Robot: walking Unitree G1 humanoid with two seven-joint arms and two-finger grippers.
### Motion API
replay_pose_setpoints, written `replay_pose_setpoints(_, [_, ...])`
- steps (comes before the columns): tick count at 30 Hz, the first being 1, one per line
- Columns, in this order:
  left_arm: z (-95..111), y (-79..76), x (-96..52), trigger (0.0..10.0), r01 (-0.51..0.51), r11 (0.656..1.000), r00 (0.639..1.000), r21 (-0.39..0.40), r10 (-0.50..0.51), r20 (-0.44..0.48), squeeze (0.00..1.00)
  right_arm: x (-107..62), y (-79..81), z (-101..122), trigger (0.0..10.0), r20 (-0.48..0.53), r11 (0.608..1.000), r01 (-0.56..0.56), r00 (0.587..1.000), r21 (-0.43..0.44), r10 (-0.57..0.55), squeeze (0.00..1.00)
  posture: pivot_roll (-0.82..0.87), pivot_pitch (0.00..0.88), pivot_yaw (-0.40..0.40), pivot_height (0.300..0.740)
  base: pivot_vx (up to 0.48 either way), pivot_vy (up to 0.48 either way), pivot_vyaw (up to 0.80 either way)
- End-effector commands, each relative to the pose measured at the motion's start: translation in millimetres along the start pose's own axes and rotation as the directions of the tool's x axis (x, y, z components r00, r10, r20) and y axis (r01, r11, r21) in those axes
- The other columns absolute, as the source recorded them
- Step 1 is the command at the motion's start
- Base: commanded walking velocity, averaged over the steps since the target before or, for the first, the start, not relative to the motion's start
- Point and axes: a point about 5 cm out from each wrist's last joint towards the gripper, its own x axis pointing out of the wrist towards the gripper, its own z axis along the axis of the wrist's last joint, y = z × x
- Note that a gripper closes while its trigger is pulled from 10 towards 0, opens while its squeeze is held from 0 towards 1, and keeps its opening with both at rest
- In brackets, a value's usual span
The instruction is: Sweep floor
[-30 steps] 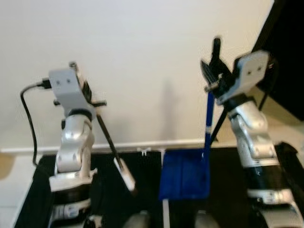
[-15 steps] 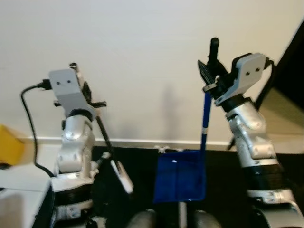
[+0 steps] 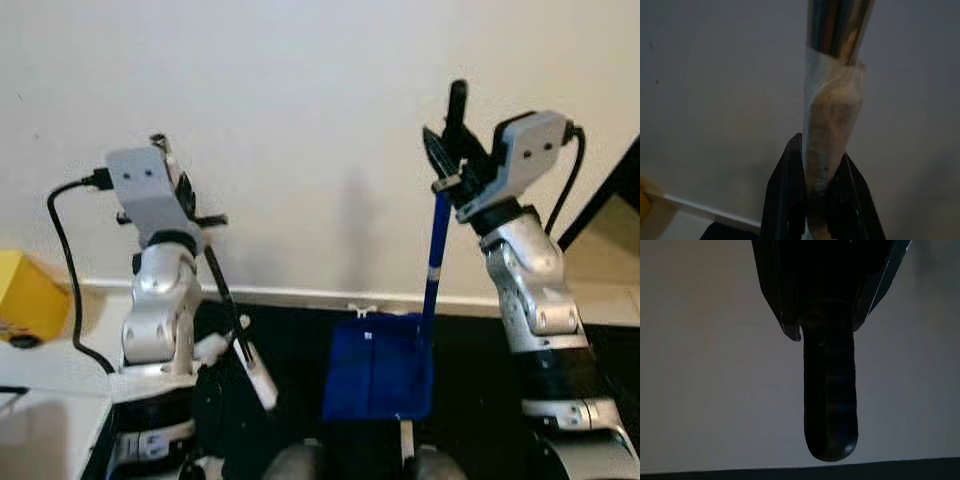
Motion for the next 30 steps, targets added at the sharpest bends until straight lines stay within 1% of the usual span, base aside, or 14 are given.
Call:
replay_pose_setpoints(1, [6.4,4.7,0.1,10.0,-0.015,1.000,1.000,0.014,0.014,0.028,0.00,2.8,3.7,4.9,10.0,0.028,1.000,-0.010,1.000,0.007,0.010,0.00,0.05,0.029,0.044,0.740,0.000,0.330,0.00])
replay_pose_setpoints(10, [6.0,4.7,0.1,10.0,-0.014,1.000,1.000,0.017,0.014,0.026,0.00,2.8,3.7,4.9,10.0,0.028,1.000,-0.010,1.000,0.006,0.010,0.00,0.05,0.030,0.044,0.740,0.000,0.283,0.00])
replay_pose_setpoints(30, [6.4,4.3,0.3,10.0,-0.006,1.000,0.999,0.028,0.005,0.039,0.00,3.2,4.7,3.2,10.0,0.027,1.000,-0.014,1.000,0.003,0.014,0.00,0.05,0.024,0.044,0.740,0.000,0.000,0.00])
